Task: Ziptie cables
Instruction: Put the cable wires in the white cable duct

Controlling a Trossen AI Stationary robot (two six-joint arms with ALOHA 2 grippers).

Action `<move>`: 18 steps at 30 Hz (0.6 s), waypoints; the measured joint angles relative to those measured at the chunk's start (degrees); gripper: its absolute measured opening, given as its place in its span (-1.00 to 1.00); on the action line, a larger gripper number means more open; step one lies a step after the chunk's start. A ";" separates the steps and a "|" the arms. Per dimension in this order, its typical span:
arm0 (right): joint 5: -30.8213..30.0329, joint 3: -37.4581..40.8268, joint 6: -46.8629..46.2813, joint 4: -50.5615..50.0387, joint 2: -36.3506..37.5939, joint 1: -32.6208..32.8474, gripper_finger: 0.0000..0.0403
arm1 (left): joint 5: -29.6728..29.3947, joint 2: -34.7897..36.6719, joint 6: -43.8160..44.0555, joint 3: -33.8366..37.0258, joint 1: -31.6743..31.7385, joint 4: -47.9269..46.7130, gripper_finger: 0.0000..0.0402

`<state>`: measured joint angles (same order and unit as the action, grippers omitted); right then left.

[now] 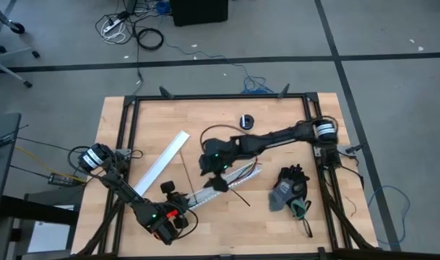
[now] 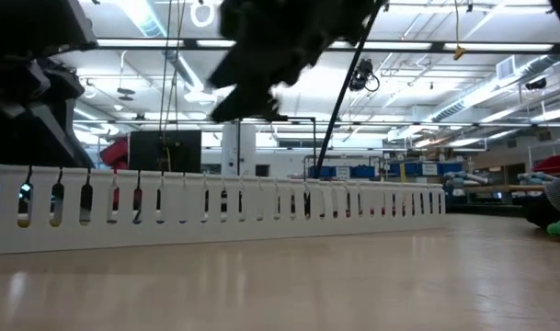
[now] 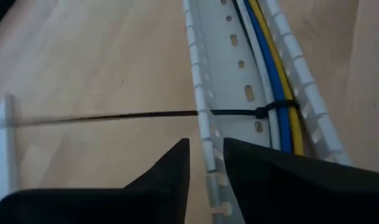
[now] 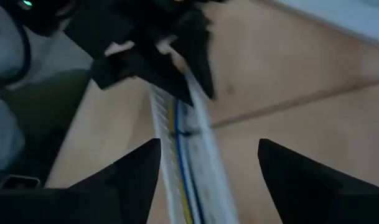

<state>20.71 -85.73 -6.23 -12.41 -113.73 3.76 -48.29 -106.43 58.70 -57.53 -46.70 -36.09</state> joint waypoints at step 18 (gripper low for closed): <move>-21.80 7.09 -7.94 -39.97 19.89 10.94 0.25 | -8.96 0.00 -14.35 -13.04 1.56 -5.25 -0.54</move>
<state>-1.09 -78.65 -14.17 -52.38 -93.83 14.70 -57.25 -106.43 44.35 -70.57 -45.14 -41.34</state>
